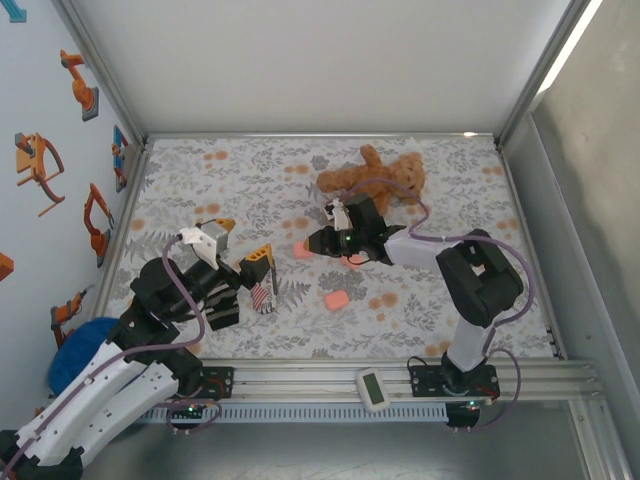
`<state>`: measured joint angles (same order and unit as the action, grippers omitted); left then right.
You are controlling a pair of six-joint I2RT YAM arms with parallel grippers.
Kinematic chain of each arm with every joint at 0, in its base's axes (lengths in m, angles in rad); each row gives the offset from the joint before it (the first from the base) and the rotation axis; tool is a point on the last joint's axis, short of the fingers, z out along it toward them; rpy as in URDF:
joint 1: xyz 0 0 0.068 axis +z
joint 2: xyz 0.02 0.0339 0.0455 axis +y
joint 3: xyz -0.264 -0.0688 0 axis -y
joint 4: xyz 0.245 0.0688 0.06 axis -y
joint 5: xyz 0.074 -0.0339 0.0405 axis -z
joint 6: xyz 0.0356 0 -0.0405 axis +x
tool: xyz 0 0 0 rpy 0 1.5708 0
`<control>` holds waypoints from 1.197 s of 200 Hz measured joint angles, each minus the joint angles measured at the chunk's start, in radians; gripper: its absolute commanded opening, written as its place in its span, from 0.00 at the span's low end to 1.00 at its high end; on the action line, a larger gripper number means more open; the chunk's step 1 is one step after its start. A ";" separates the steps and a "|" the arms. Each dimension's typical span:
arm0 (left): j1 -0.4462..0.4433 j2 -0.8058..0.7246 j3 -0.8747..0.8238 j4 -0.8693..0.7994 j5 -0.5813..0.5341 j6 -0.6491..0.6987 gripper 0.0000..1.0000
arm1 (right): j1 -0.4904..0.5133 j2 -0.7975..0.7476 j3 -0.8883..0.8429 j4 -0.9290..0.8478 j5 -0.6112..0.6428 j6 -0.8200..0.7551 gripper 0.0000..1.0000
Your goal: Insert the wireless bluetooth earbuds into the charging case
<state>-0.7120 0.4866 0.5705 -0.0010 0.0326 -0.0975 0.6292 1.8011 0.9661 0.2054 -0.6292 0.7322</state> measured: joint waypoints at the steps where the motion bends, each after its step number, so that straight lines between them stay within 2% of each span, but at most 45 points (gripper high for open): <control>1: 0.000 0.000 0.000 0.000 0.000 0.000 0.99 | 0.000 0.003 0.000 0.001 -0.001 0.001 0.11; 75: 0.000 0.025 0.005 -0.012 -0.010 0.003 0.96 | -0.001 0.124 0.021 0.008 -0.036 0.017 0.13; 136: 0.000 0.050 0.006 -0.011 -0.010 0.003 0.96 | -0.001 0.130 0.024 0.018 -0.036 0.027 0.27; 175: 0.000 0.068 0.008 -0.010 -0.011 0.003 0.96 | -0.001 0.130 0.024 0.017 -0.016 0.026 0.42; 239: 0.000 0.080 0.017 -0.006 -0.010 0.003 0.96 | -0.005 0.035 0.024 -0.130 0.089 -0.046 0.48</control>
<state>-0.7120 0.5667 0.5877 -0.0074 0.0223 -0.0948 0.6247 1.8362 0.9901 0.0753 -0.5407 0.6861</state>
